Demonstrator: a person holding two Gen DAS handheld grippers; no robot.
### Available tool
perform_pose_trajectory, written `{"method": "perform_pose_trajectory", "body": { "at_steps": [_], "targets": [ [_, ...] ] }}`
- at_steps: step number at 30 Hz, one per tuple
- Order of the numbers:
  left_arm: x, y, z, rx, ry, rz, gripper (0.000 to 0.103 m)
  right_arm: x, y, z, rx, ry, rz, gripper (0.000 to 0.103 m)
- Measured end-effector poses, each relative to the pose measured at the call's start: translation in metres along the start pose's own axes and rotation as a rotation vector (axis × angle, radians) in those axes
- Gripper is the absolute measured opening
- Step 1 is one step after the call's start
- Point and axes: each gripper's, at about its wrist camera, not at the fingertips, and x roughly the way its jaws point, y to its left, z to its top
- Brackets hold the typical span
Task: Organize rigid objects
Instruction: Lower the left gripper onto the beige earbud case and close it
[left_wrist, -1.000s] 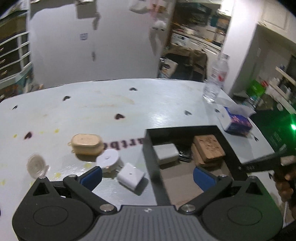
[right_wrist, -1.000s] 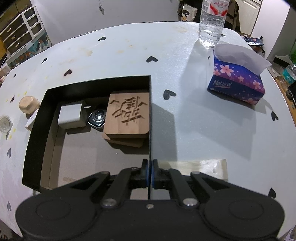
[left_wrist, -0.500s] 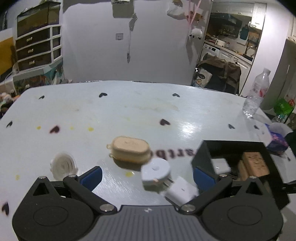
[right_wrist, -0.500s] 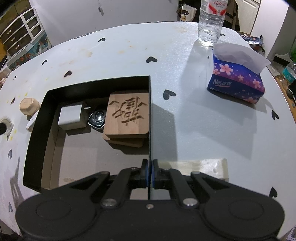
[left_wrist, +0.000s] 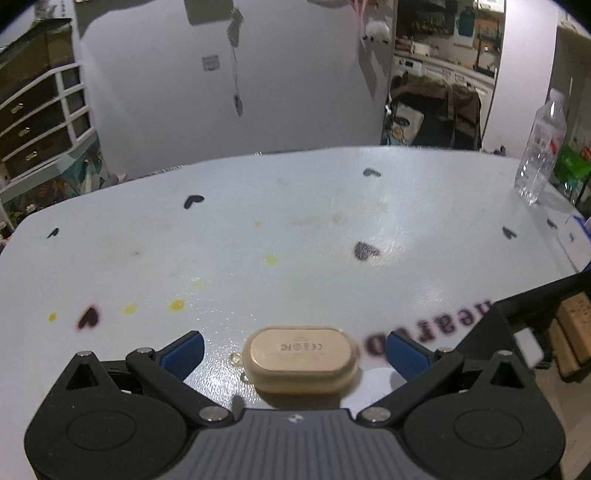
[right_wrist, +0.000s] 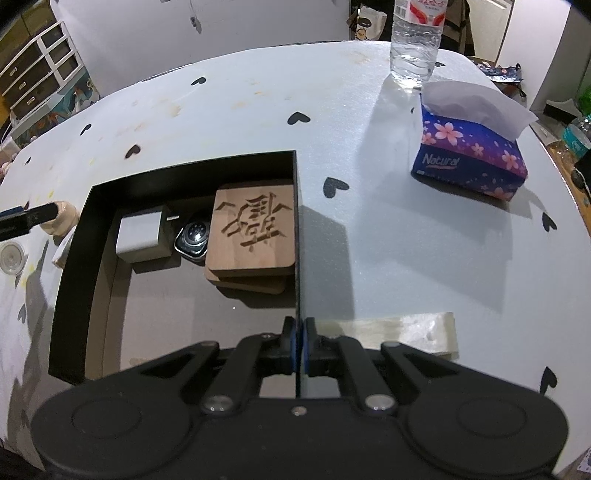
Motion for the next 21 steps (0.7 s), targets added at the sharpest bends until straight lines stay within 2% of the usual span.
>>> {"method": "perform_pose_trajectory", "body": {
  "at_steps": [8,9,10,12,18,21],
  "targets": [
    [0.027,0.003,-0.002,0.03,0.056,0.015,0.102,0.0,-0.001,-0.001,0.009,0.0,0.002,0.004],
    [0.028,0.003,-0.003,0.026,0.058,0.011,0.101,0.0,-0.001,-0.001,0.011,-0.001,0.003,0.004],
    [0.028,0.004,-0.003,0.024,0.055,0.002,0.094,0.0,-0.001,-0.001,0.011,-0.001,0.002,0.004],
    [0.028,0.005,-0.004,0.022,0.058,-0.033,0.088,0.0,0.0,-0.001,0.01,0.001,-0.001,0.004],
    [0.021,0.001,-0.005,0.013,0.067,0.001,0.087,0.001,0.001,0.0,0.008,0.008,-0.007,0.004],
    [0.005,0.001,-0.004,-0.005,0.045,0.004,0.087,0.002,0.001,-0.001,0.006,0.008,-0.008,0.004]
  ]
}}
